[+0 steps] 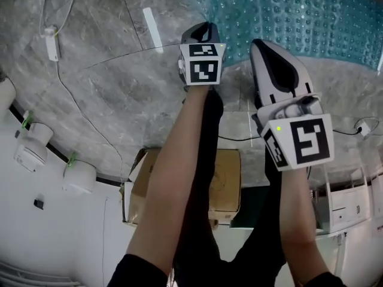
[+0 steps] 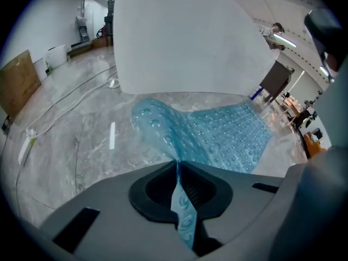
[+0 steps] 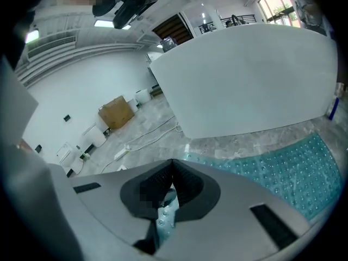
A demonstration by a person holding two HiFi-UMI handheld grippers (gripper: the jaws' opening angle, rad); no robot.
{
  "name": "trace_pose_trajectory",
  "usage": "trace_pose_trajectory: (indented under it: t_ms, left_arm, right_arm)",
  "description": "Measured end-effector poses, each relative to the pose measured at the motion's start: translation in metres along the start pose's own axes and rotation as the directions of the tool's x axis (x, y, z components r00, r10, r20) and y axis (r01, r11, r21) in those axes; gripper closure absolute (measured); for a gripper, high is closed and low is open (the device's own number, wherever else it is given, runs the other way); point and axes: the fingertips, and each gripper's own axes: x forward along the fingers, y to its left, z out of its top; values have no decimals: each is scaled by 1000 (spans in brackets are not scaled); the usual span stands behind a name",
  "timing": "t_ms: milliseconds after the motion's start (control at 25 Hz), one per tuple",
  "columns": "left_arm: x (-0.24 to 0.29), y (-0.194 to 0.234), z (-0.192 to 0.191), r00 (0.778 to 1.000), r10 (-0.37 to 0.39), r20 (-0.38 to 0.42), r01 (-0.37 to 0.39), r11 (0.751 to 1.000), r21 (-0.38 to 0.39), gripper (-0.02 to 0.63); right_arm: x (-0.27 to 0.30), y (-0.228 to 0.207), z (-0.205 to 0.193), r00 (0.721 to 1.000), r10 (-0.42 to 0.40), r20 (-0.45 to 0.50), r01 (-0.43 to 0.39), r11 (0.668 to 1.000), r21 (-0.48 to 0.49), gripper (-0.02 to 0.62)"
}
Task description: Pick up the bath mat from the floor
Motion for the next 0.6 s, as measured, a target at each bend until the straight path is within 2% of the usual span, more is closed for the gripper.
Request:
trace_pose_trajectory:
  t_ms: [240,440,600]
  left_arm:
    - [-59,-59,41,998,-37,41,34,997,75,572]
    - [-108,-116,73,997,-74,34,69,990,123,572]
    - [-158,-169,119,986,-154,60,146,982,120,572]
  right_arm:
    - [-64,-1,41,999,-48,23,49,999,-22,583]
    - [-126,-11,89,995,-91,42,93,995,-33,584]
    - [-178,-19,130,991,-117,61,120,992,-49,583]
